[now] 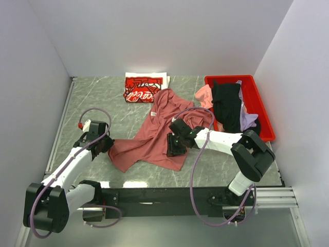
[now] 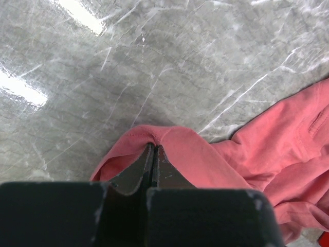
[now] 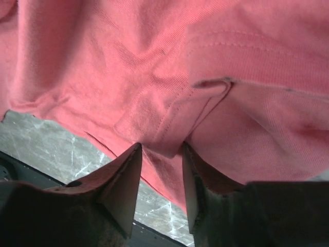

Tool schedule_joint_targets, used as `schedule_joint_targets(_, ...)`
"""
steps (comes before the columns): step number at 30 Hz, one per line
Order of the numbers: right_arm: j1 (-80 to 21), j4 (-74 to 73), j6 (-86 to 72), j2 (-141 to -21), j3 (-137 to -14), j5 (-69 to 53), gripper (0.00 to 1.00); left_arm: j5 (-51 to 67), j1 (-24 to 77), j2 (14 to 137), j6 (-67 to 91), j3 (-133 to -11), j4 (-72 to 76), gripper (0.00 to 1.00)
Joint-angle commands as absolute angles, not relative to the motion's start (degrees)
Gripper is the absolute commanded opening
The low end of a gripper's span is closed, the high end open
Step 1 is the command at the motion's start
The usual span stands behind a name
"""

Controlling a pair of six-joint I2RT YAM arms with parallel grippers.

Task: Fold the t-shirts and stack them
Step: Flatten the tshirt out

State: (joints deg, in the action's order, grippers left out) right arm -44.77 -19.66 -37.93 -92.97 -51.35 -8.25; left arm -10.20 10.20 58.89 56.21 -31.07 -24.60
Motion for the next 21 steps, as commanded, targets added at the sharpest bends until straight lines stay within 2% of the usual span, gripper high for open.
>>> schedule_joint_targets(1, -45.4, -17.0, -38.3, -93.6, -52.1, -8.1, 0.43, -9.3, 10.0, 59.0, 54.7, -30.8, -23.1, 0.01)
schedule_joint_targets(9, -45.5, -16.9, -38.3, -94.4, -53.3, -8.8, 0.35, -9.6, 10.0, 57.7, 54.6, -30.5, -23.0, 0.01)
schedule_joint_targets(18, -46.1, -17.9, -38.3, -94.4, -54.3, -6.4, 0.1, -9.1, 9.9, 57.2, 54.3, -30.2, -22.4, 0.01)
schedule_joint_targets(19, -46.1, -18.0, -38.3, -94.1, -54.4, -6.0, 0.03, -9.1, 9.9, 57.1, 54.3, -30.2, -22.5, 0.01)
schedule_joint_targets(21, -46.1, -17.8, -38.3, -93.7, -54.3, -5.7, 0.0, -9.4, 9.9, 57.1, 54.4, -30.2, -22.7, 0.01)
